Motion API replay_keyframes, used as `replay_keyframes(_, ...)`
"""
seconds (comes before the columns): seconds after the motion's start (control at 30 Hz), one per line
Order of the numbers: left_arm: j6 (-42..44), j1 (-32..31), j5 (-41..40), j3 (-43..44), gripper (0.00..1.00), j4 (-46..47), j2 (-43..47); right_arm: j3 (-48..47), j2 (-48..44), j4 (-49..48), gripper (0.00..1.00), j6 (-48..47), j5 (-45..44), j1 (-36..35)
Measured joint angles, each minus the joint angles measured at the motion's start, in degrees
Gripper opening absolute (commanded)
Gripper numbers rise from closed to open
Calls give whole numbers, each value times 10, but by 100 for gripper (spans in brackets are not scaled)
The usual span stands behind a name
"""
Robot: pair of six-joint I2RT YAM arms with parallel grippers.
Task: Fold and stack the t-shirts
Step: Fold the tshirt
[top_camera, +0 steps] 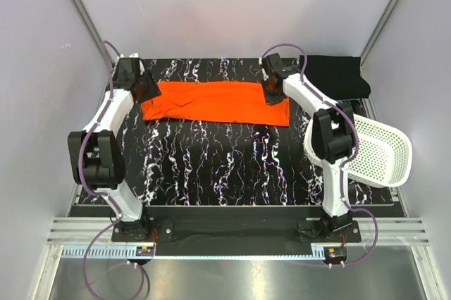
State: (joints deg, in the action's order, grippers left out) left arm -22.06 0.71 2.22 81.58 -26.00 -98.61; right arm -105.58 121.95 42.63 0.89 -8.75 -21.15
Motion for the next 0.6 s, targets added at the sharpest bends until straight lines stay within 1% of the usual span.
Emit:
replay_keyframes(0.1, 2, 23, 21, -45, 46, 9, 6, 0, 35, 9, 0, 33, 14, 5)
replay_keyframes(0.27, -15, 65, 41, -111, 44, 23, 12, 13, 78, 21, 0, 54, 10, 10)
replay_keyframes(0.4, -36, 81, 39, -169, 45, 41, 40, 18, 76, 21, 0, 64, -13, 11)
replay_keyframes(0.6, -65, 80, 34, -209, 45, 83, 72, 47, 59, 21, 0, 70, -41, 14)
